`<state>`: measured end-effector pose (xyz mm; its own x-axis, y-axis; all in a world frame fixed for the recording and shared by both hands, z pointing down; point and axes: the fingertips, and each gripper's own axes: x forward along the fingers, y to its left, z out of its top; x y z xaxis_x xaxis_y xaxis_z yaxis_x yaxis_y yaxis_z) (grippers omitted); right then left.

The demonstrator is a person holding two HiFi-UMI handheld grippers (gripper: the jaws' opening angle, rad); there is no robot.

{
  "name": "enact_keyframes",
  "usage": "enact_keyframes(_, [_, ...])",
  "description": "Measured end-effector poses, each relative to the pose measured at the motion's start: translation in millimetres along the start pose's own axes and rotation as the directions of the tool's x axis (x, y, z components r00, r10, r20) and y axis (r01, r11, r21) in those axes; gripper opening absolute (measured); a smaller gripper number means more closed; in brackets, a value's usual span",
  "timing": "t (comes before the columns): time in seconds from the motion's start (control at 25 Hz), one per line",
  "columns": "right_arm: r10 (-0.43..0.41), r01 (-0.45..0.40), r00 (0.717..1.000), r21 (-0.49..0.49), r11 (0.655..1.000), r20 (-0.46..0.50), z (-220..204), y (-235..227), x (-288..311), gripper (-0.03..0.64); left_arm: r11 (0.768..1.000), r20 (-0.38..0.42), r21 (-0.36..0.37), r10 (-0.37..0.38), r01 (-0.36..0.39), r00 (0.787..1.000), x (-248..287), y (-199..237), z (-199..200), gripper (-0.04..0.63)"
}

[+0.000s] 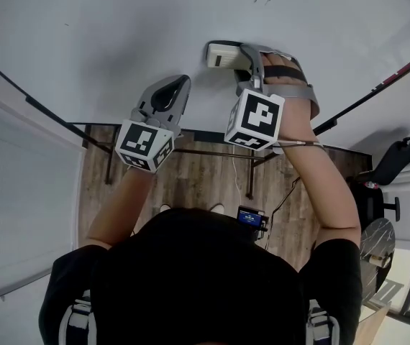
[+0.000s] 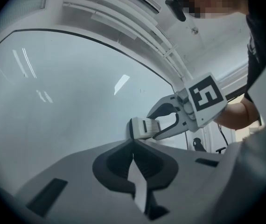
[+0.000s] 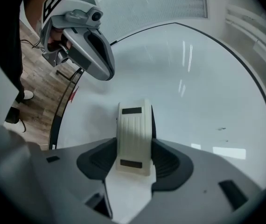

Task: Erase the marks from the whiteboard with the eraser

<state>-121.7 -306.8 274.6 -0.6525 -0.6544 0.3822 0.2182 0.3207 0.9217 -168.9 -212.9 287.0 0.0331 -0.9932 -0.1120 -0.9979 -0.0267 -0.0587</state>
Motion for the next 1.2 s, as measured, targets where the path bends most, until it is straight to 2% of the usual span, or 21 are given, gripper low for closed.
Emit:
enact_keyframes(0.24, [-0.001,0.001,1.0,0.0,1.0,0.016,6,-11,-13,0.23,1.0,0.012,-0.005,-0.001,0.001,1.0,-4,1,4,0.006])
enact_keyframes(0.32, [-0.065,0.064,0.997,0.022,0.998,0.031,8,-39,-26,0.23,1.0,0.015,-0.012,0.002,-0.002,1.0,-4,3,5,0.006])
enact_keyframes(0.4, [-0.165,0.164,0.986,0.046,0.985,0.036,8,-78,-44,0.23,1.0,0.018,-0.017,0.001,0.0,1.0,-6,3,6,0.006])
enact_keyframes(0.56, [-0.393,0.392,0.92,0.039,0.919,0.01,5,-161,-86,0.229,1.0,0.019,-0.016,-0.004,0.004,1.0,-8,2,6,0.006])
enact_keyframes(0.68, [-0.432,0.433,0.901,0.014,0.901,-0.052,-2,-192,-86,0.229,1.0,0.016,-0.024,0.004,-0.003,1.0,-9,6,6,0.006])
enact_keyframes(0.8, [-0.418,0.416,0.902,-0.035,0.908,-0.113,-5,-188,-74,0.227,1.0,0.016,-0.027,0.01,-0.009,1.0,-13,7,7,0.006])
enact_keyframes(0.88, [-0.377,0.37,0.916,-0.078,0.926,-0.137,-3,-165,-62,0.227,1.0,0.017,-0.028,0.013,-0.013,1.0,-15,9,7,0.006])
enact_keyframes(1.04, [-0.21,0.186,0.964,-0.15,0.971,-0.163,4,-88,-25,0.227,0.999,0.02,-0.028,0.028,-0.027,0.999,-22,14,6,0.006])
enact_keyframes(1.12, [-0.116,0.088,0.977,-0.16,0.983,-0.176,1,-53,-11,0.227,0.999,0.019,-0.029,0.032,-0.032,0.999,-24,15,7,0.006])
enact_keyframes(1.2, [-0.066,0.037,0.982,-0.168,0.985,-0.175,-1,-28,-2,0.227,0.999,0.017,-0.028,0.034,-0.033,0.999,-24,15,8,0.006])
